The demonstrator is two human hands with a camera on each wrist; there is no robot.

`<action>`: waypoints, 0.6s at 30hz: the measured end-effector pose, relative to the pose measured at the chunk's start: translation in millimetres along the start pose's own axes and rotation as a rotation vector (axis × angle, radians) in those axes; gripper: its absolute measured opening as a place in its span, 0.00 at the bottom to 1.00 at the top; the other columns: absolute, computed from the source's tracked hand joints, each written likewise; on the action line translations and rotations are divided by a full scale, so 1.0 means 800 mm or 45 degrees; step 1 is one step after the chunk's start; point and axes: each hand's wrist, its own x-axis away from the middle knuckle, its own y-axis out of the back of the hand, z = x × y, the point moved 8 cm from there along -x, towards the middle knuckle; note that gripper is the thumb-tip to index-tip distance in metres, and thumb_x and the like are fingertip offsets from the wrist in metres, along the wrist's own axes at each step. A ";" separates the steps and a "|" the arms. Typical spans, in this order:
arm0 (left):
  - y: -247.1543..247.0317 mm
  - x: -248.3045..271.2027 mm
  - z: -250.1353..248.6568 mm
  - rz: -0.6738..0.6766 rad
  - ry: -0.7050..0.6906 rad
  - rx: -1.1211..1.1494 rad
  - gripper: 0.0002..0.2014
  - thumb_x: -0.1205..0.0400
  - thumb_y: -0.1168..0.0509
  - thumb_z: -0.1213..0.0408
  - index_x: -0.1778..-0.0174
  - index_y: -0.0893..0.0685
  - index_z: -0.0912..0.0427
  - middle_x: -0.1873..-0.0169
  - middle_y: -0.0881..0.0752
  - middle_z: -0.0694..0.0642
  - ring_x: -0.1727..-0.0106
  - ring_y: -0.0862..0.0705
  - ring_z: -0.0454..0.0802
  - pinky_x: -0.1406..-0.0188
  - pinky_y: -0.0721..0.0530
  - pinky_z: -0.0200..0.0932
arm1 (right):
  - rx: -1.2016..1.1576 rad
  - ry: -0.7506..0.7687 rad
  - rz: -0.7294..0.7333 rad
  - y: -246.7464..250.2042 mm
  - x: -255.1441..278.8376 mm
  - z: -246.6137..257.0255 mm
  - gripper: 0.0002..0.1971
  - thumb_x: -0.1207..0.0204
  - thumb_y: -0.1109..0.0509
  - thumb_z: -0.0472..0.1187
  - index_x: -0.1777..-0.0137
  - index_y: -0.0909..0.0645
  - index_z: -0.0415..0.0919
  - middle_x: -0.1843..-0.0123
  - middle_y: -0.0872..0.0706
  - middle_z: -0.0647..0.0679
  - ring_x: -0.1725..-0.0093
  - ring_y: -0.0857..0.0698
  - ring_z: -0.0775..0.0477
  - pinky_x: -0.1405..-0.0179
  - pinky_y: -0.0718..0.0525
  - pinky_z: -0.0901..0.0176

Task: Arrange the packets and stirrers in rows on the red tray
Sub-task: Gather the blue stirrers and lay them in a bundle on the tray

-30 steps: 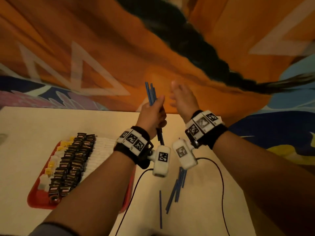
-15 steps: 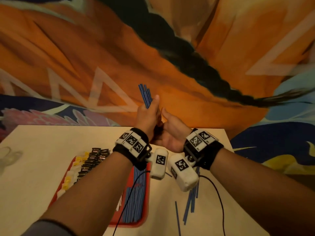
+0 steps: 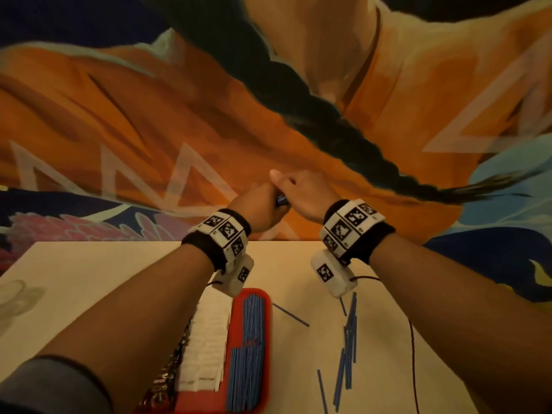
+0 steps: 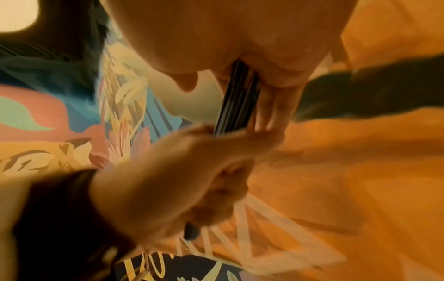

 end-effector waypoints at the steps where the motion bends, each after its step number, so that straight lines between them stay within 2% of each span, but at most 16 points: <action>1: 0.003 0.000 0.001 0.047 -0.011 -0.105 0.09 0.14 0.38 0.58 0.41 0.18 0.55 0.56 0.15 0.51 0.57 0.19 0.52 0.58 0.21 0.45 | 0.028 0.026 0.066 -0.002 0.000 0.000 0.20 0.13 0.43 0.52 0.62 0.17 0.45 0.64 0.16 0.52 0.66 0.21 0.56 0.62 0.29 0.58; 3: 0.006 -0.002 0.011 0.130 0.032 -0.264 0.07 0.14 0.39 0.58 0.51 0.18 0.56 0.56 0.17 0.56 0.55 0.21 0.56 0.55 0.22 0.48 | 0.144 0.070 0.204 -0.006 0.000 0.002 0.09 0.18 0.36 0.44 0.53 0.14 0.46 0.58 0.12 0.52 0.61 0.16 0.54 0.59 0.22 0.57; 5: 0.011 -0.005 0.016 0.162 0.080 -0.360 0.10 0.17 0.36 0.58 0.63 0.24 0.55 0.61 0.19 0.57 0.61 0.22 0.55 0.59 0.24 0.47 | 0.435 0.087 0.285 -0.010 0.004 0.006 0.03 0.26 0.31 0.39 0.57 0.17 0.48 0.63 0.15 0.52 0.63 0.16 0.49 0.65 0.19 0.55; 6: 0.013 -0.008 0.014 0.158 0.066 -0.402 0.11 0.18 0.35 0.59 0.65 0.25 0.55 0.62 0.20 0.56 0.63 0.22 0.55 0.62 0.25 0.46 | 0.606 0.089 0.283 -0.011 0.006 0.009 0.04 0.29 0.30 0.39 0.58 0.20 0.49 0.65 0.18 0.52 0.65 0.17 0.48 0.68 0.19 0.55; 8: 0.020 -0.012 0.006 0.127 0.035 -0.402 0.05 0.21 0.33 0.62 0.58 0.23 0.55 0.61 0.18 0.55 0.63 0.20 0.56 0.64 0.23 0.47 | 0.830 0.087 0.221 -0.009 0.007 0.013 0.07 0.29 0.29 0.40 0.54 0.24 0.51 0.65 0.23 0.54 0.65 0.19 0.51 0.66 0.16 0.56; 10: 0.022 -0.014 -0.003 0.091 0.028 -0.351 0.12 0.23 0.32 0.65 0.52 0.29 0.56 0.62 0.21 0.54 0.64 0.20 0.55 0.66 0.23 0.48 | 0.917 0.090 0.160 -0.008 0.004 0.014 0.07 0.26 0.30 0.42 0.52 0.24 0.51 0.64 0.23 0.55 0.64 0.19 0.51 0.62 0.14 0.54; 11: 0.023 -0.015 -0.008 0.068 0.029 -0.331 0.15 0.23 0.31 0.65 0.51 0.34 0.54 0.64 0.23 0.53 0.65 0.21 0.55 0.68 0.23 0.48 | 0.940 0.072 0.133 -0.007 0.003 0.012 0.05 0.25 0.31 0.42 0.53 0.24 0.51 0.64 0.22 0.54 0.64 0.20 0.51 0.62 0.14 0.55; 12: 0.024 -0.015 -0.011 0.042 0.024 -0.319 0.17 0.23 0.31 0.66 0.50 0.36 0.54 0.64 0.24 0.53 0.66 0.21 0.54 0.70 0.24 0.47 | 0.952 0.050 0.113 -0.005 0.000 0.009 0.03 0.23 0.33 0.42 0.56 0.24 0.50 0.64 0.22 0.53 0.66 0.21 0.51 0.66 0.17 0.56; 13: 0.026 -0.015 -0.014 0.019 0.019 -0.317 0.18 0.23 0.31 0.66 0.50 0.37 0.53 0.64 0.24 0.54 0.67 0.21 0.54 0.73 0.26 0.46 | 0.958 0.033 0.084 -0.002 -0.001 0.005 0.06 0.21 0.35 0.42 0.60 0.25 0.49 0.66 0.22 0.52 0.69 0.23 0.52 0.71 0.22 0.58; 15: 0.032 -0.015 -0.017 -0.014 0.003 -0.336 0.17 0.23 0.31 0.67 0.50 0.35 0.52 0.62 0.23 0.54 0.66 0.21 0.53 0.75 0.28 0.46 | 0.963 0.007 0.031 0.007 -0.004 0.000 0.14 0.19 0.39 0.42 0.67 0.30 0.49 0.69 0.26 0.52 0.72 0.28 0.53 0.75 0.32 0.60; 18: 0.042 -0.011 -0.015 -0.054 -0.058 -0.209 0.16 0.25 0.25 0.61 0.52 0.28 0.46 0.58 0.19 0.50 0.61 0.18 0.50 0.68 0.18 0.48 | 0.960 -0.037 -0.018 0.018 -0.005 -0.011 0.15 0.18 0.41 0.43 0.68 0.31 0.50 0.68 0.24 0.51 0.70 0.26 0.51 0.71 0.28 0.57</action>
